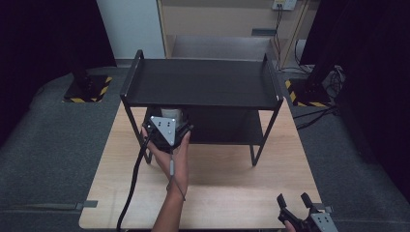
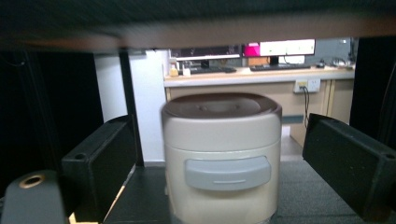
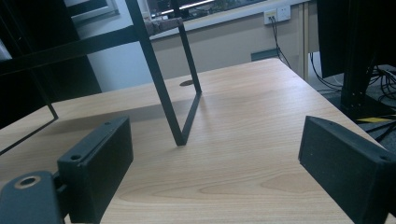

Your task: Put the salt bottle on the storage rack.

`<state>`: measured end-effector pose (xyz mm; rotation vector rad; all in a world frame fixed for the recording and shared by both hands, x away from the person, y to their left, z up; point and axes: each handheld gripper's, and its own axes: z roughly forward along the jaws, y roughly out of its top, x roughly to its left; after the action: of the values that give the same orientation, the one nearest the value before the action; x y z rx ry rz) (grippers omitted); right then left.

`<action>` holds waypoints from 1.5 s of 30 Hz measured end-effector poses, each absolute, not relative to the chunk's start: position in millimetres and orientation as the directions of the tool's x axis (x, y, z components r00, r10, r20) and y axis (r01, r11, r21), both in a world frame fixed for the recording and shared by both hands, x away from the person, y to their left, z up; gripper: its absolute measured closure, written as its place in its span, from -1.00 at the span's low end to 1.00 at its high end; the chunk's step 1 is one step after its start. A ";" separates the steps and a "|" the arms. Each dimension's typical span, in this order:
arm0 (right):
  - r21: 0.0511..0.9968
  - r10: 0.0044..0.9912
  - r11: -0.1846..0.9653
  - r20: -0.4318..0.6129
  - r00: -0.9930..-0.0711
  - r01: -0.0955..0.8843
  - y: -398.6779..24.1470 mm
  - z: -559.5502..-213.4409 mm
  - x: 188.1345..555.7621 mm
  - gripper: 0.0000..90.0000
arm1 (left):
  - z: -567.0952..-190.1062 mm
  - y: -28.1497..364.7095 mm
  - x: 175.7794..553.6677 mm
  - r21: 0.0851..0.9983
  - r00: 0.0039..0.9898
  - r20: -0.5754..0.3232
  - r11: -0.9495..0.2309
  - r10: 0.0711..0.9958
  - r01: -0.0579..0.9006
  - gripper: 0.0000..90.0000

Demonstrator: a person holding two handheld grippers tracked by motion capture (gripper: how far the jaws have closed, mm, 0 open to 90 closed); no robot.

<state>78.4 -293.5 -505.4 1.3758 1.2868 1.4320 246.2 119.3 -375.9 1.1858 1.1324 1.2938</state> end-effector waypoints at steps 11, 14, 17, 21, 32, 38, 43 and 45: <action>0.973 0.967 -0.201 0.216 -0.135 0.116 -288.1 -506.6 75.9 -0.80 | -380.8 132.0 221.4 0.993 -0.006 0.030 -0.031 1.000 -0.110 -0.81; 0.974 0.968 -0.193 0.209 -0.140 0.119 -284.4 -507.1 74.5 -0.80 | -382.5 135.6 211.8 0.993 0.002 0.027 -0.027 1.000 -0.118 -0.82; 0.974 0.967 -0.194 0.210 -0.142 0.117 -282.5 -506.9 73.9 -0.80 | -384.1 138.8 202.5 0.993 0.017 0.028 -0.026 0.999 -0.118 -0.82; 0.976 0.968 -0.191 0.206 -0.146 0.107 -279.0 -507.4 72.9 -0.80 | -387.3 143.7 192.2 0.993 0.038 0.017 -0.012 0.999 -0.115 -0.83; 0.977 0.967 -0.183 0.199 -0.158 0.110 -272.9 -504.8 70.4 -0.80 | -392.4 151.4 173.5 0.993 0.064 0.000 0.007 0.998 -0.115 -0.83; 0.977 0.967 -0.179 0.196 -0.165 0.113 -269.8 -502.6 69.7 -0.81 | -393.3 156.2 165.0 0.993 0.082 -0.017 0.026 0.997 -0.116 -0.83; 0.978 0.966 -0.175 0.193 -0.171 0.116 -266.5 -501.5 70.3 -0.81 | -393.4 158.7 160.7 0.993 0.087 -0.023 0.033 0.996 -0.110 -0.84; 0.978 0.966 -0.174 0.192 -0.172 0.115 -265.0 -501.7 70.2 -0.81 | -393.9 159.6 159.8 0.994 0.090 -0.024 0.034 0.996 -0.105 -0.84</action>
<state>70.2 -265.0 -501.7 1.3295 1.3278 1.4372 159.8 159.6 -393.9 1.1505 1.0798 1.1715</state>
